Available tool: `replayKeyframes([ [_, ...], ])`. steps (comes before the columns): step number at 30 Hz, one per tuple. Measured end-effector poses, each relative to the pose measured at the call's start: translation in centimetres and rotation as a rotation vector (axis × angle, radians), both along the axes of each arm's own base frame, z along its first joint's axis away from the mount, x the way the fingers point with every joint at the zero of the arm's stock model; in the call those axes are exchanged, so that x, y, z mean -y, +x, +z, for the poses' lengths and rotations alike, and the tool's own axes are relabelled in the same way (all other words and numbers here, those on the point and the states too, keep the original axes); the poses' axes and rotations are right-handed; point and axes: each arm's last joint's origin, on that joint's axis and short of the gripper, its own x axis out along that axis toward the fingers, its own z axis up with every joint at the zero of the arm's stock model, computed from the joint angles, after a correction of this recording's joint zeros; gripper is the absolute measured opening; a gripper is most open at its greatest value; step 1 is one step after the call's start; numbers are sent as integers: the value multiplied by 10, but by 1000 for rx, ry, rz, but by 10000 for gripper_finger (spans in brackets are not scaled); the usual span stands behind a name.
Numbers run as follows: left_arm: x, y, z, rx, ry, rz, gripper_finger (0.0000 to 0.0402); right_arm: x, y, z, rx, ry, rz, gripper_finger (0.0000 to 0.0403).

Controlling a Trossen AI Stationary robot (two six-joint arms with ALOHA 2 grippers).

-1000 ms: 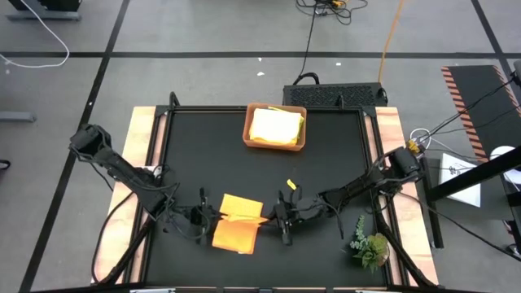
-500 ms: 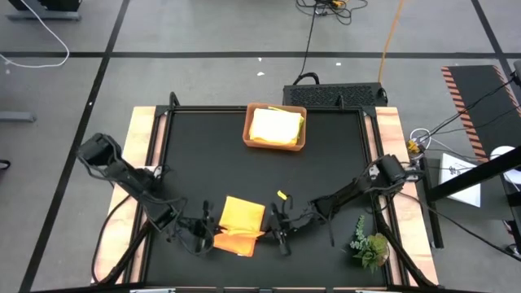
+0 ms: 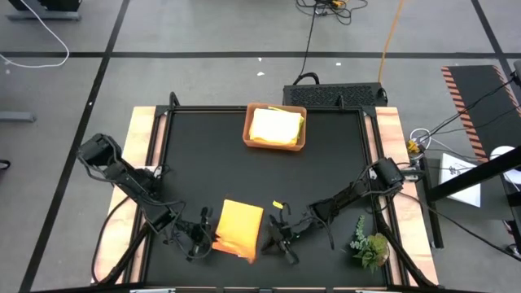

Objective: Fold microfiber towels
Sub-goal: Fold the orange microfiber towel

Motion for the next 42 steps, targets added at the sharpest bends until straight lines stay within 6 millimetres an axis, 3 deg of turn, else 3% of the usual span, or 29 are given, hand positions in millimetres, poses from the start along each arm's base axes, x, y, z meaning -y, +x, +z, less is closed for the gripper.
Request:
replayKeyframes([
  [8,2,-1,0,-31,-36,-51,44,-7,-3,1,2,6,41,139],
  [14,5,-1,1,-47,-90,-114,78,9,5,8,29,-4,-75,188],
  [22,4,-3,-1,-114,-111,-106,133,28,12,8,6,8,-134,194],
  [31,-25,-30,-8,-457,-103,226,145,49,17,2,-46,-27,-236,194],
  [36,-36,-25,3,-331,-32,282,133,67,22,1,-51,-52,-346,194],
  [42,-59,-4,13,-150,87,373,122,99,24,-8,-190,20,-472,194],
])
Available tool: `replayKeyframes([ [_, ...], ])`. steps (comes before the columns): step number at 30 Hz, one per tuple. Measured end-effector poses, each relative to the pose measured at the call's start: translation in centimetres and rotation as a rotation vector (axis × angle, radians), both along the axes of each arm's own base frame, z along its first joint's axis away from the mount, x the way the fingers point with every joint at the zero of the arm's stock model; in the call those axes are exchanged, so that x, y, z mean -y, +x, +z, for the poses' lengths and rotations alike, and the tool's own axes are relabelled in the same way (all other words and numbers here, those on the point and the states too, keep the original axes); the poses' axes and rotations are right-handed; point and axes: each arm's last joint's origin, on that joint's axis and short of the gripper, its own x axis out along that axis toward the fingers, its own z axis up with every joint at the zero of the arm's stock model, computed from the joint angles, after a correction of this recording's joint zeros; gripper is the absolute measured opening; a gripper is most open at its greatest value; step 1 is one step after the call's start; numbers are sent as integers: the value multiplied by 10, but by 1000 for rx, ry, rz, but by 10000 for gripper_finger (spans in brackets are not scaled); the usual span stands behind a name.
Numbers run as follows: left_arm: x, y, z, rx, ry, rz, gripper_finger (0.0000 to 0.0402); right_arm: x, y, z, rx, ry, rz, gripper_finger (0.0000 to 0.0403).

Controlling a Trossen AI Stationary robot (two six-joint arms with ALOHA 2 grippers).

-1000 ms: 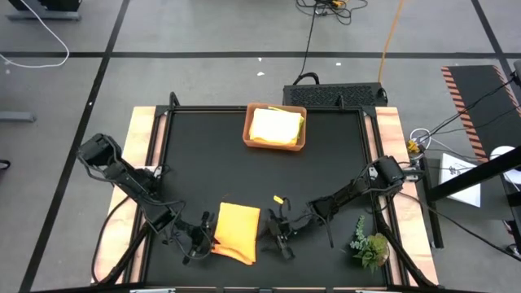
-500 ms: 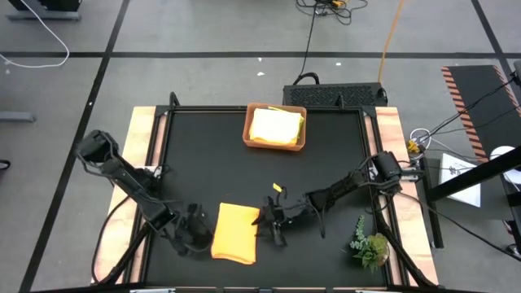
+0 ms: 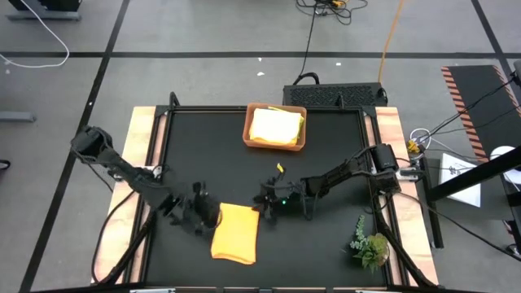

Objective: Fold microfiber towels
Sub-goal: Fold the orange microfiber towel, then put the orange microfiber towel into the orange bin

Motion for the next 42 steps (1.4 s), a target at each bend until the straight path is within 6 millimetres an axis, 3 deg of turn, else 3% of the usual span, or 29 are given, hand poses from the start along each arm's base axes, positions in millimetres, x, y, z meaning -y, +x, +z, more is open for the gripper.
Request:
replayKeyframes([
  [4,-22,21,2,-39,-106,-53,116,16,0,-4,-62,119,32,194],
  [9,-50,42,8,-20,-274,-200,119,20,0,-4,-84,205,119,194],
  [17,-87,43,-9,-123,-443,-114,120,20,-4,-9,-156,209,119,194],
  [25,-91,22,-39,-119,-632,-133,120,20,-4,-9,-155,212,117,189],
  [35,-89,12,-51,-80,-663,-135,120,19,9,-18,-108,208,114,121],
  [38,-89,12,-51,-76,-658,-143,120,19,13,-16,-96,187,135,134],
  [42,-89,12,-52,-70,-622,-170,115,23,16,-8,-102,189,163,181],
])
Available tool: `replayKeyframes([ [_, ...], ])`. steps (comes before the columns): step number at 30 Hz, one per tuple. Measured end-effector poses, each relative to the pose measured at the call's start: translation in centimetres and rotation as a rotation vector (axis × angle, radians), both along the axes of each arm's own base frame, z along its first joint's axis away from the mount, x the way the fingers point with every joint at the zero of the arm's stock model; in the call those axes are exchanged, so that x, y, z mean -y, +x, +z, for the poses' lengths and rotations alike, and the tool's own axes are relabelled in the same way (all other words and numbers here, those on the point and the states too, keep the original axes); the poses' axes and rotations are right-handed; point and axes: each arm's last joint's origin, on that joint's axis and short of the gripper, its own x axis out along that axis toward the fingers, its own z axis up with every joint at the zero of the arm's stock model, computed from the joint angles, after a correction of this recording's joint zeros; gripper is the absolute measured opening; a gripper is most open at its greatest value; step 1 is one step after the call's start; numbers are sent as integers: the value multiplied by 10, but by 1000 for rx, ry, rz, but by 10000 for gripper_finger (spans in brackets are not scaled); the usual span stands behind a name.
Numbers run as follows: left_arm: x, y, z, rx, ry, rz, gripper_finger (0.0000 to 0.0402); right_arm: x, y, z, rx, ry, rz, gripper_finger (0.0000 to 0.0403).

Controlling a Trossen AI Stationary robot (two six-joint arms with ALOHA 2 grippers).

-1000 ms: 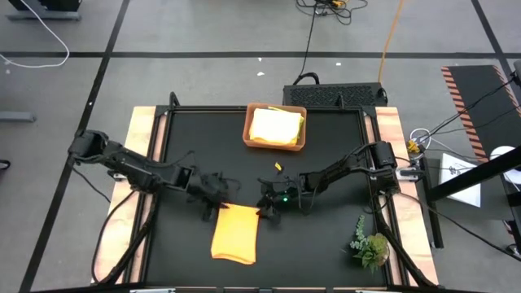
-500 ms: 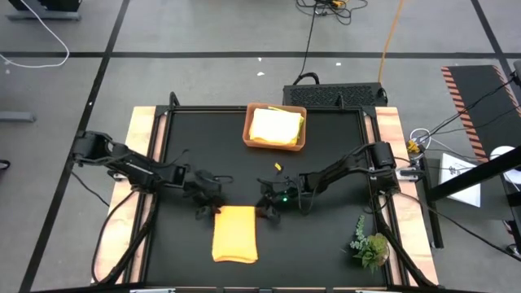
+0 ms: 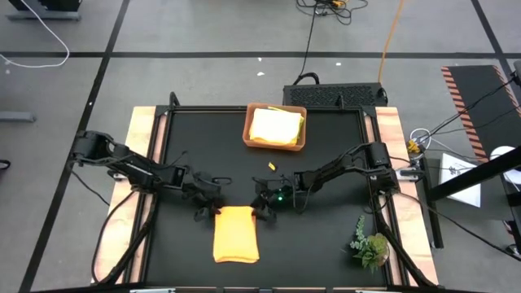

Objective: Fold microfiber towels
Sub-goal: Put the orange microfiber towel into the orange bin

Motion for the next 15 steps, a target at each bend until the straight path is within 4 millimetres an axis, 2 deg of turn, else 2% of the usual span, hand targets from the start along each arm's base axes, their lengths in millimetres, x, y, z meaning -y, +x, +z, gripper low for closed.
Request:
replayKeyframes([
  [3,1,0,0,13,33,-19,88,5,2,4,10,30,25,221],
  [8,1,0,-1,22,69,-16,12,8,0,1,-34,59,56,273],
  [15,1,0,-1,29,91,-18,5,4,-2,4,-31,168,196,297],
])
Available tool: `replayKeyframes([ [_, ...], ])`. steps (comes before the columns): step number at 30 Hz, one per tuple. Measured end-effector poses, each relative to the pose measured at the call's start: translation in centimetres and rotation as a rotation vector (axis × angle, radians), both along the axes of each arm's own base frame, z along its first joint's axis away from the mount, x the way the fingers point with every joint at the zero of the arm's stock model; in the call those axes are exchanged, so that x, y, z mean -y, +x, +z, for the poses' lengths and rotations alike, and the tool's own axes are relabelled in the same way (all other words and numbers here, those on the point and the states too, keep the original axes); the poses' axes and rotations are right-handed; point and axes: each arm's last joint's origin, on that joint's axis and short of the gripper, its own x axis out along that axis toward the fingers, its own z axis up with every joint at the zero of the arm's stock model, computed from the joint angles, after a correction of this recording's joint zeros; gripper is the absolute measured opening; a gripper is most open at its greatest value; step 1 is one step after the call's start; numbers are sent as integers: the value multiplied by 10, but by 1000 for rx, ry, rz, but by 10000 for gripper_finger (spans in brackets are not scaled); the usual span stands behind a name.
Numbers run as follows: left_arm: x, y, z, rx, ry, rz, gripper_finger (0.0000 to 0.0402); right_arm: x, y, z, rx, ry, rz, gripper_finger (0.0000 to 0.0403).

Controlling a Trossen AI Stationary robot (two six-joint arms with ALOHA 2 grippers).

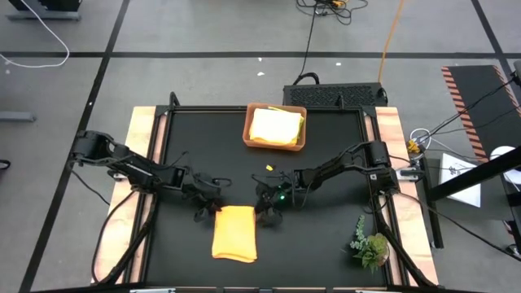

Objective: Fold microfiber towels
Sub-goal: Put the orange microfiber towel into the orange bin

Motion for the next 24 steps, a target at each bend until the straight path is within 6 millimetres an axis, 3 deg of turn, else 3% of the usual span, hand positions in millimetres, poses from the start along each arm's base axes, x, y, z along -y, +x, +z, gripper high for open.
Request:
replayKeyframes([
  [8,0,5,3,50,40,-9,5,8,4,1,21,-55,-140,297],
  [15,1,20,18,142,99,-28,4,8,5,-7,17,-59,-142,279],
  [19,1,26,25,176,125,-33,3,8,5,-8,20,-60,-140,253],
  [24,4,31,31,201,186,-31,2,6,1,-2,1,-64,-96,193],
])
